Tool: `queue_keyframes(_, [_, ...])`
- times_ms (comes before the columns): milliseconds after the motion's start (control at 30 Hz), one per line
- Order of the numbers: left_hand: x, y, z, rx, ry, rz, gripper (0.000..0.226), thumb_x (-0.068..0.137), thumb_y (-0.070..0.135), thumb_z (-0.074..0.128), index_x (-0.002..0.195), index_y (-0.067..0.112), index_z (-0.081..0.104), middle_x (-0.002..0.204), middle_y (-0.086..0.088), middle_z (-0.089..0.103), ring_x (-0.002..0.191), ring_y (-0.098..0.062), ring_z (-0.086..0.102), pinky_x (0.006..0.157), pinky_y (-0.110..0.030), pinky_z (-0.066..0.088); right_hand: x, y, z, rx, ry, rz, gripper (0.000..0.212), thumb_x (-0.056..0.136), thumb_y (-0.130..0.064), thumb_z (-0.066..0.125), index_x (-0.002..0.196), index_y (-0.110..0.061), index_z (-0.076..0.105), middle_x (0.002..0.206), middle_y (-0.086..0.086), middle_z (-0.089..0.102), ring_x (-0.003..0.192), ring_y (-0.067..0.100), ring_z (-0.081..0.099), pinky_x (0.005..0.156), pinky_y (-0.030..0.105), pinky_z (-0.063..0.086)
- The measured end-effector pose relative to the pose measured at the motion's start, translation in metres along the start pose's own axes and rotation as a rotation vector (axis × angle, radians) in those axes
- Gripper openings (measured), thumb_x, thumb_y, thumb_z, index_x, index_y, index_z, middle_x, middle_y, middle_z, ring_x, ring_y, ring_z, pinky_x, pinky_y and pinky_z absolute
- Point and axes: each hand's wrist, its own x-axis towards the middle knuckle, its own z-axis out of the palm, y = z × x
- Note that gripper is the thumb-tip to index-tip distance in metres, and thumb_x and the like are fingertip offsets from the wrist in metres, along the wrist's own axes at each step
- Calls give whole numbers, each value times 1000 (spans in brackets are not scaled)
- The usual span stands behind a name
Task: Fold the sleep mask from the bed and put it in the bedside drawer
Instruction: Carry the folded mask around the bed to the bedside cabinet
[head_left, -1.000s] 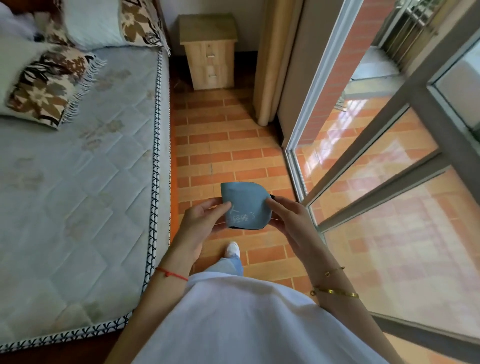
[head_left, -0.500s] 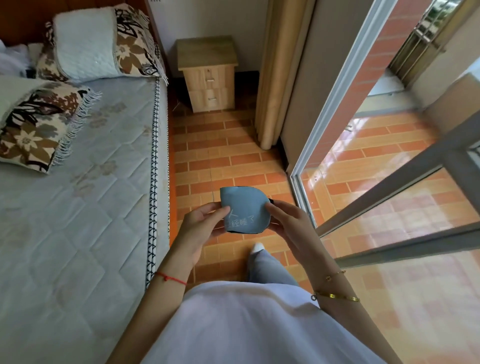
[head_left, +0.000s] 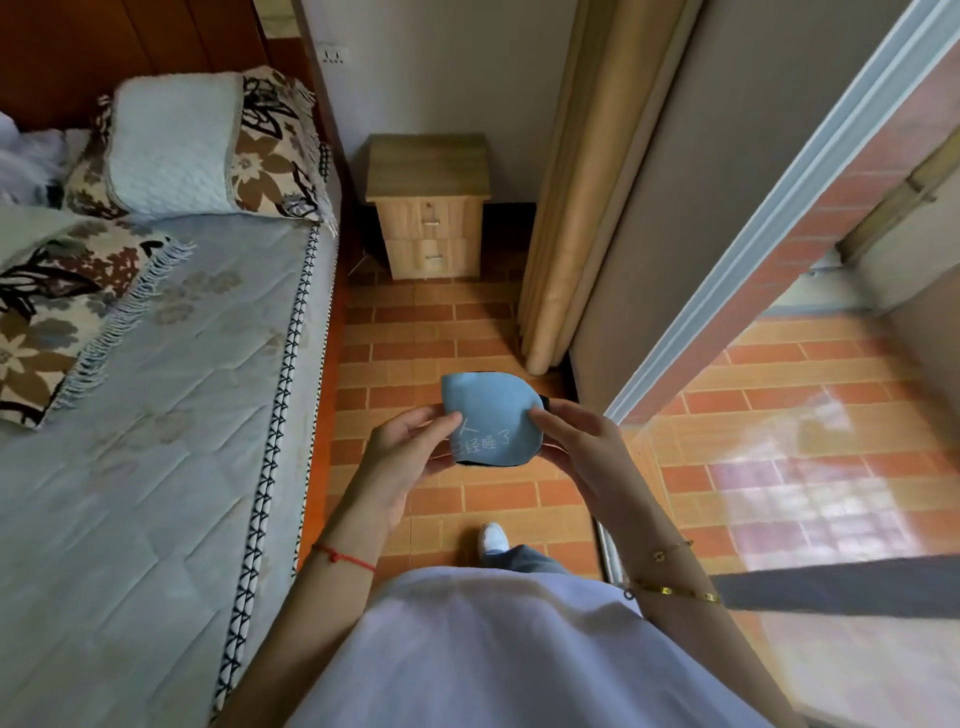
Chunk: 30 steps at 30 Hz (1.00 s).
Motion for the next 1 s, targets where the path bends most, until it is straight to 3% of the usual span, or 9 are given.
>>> queue_keyframes(133, [42, 25, 18, -16, 49, -8, 23, 83, 25, 70, 105, 18, 70, 104, -7, 74, 97, -22, 70, 74, -29, 57, 55, -27, -9, -53, -28, 19, 24, 90, -12, 61, 109, 2, 66, 100, 15, 68, 93, 23, 65, 84, 36, 53])
queue_keyframes(300, [86, 50, 24, -67, 116, -6, 24, 82, 21, 71, 105, 14, 71, 99, -6, 75, 92, -20, 72, 72, -30, 60, 113, -50, -3, -62, -81, 55, 24, 91, -10, 60, 109, 4, 65, 100, 14, 68, 93, 22, 65, 83, 32, 55])
queue_keyframes(433, [125, 70, 20, -148, 170, -10, 8, 81, 15, 73, 78, 22, 76, 79, 5, 77, 73, -9, 73, 61, -22, 57, 162, -64, 7, -59, -120, 70, 14, 90, -9, 60, 98, 1, 67, 94, 13, 67, 89, 21, 65, 78, 30, 56])
queue_keyframes(600, [185, 103, 12, -198, 206, -39, 7, 80, 14, 73, 77, 20, 74, 79, 0, 76, 71, -12, 72, 58, -22, 56, 233, -79, 27, -63, -119, 81, 14, 89, -8, 62, 99, 1, 66, 92, 12, 65, 84, 18, 63, 71, 25, 56])
queue_keyframes(900, [315, 207, -26, -164, 177, -51, 6, 84, 11, 69, 83, 17, 69, 94, -10, 70, 92, -24, 65, 85, -35, 54, 378, -130, 92, -54, -106, 71, 24, 88, -14, 65, 107, 0, 67, 94, 7, 69, 85, 15, 64, 67, 21, 52])
queue_keyframes(1000, [355, 245, -41, -129, 158, -33, 6, 86, 13, 67, 86, 18, 67, 96, -7, 70, 96, -23, 65, 89, -35, 54, 425, -150, 116, -45, -99, 48, 16, 87, -15, 65, 100, -7, 71, 97, 9, 72, 88, 18, 67, 72, 29, 55])
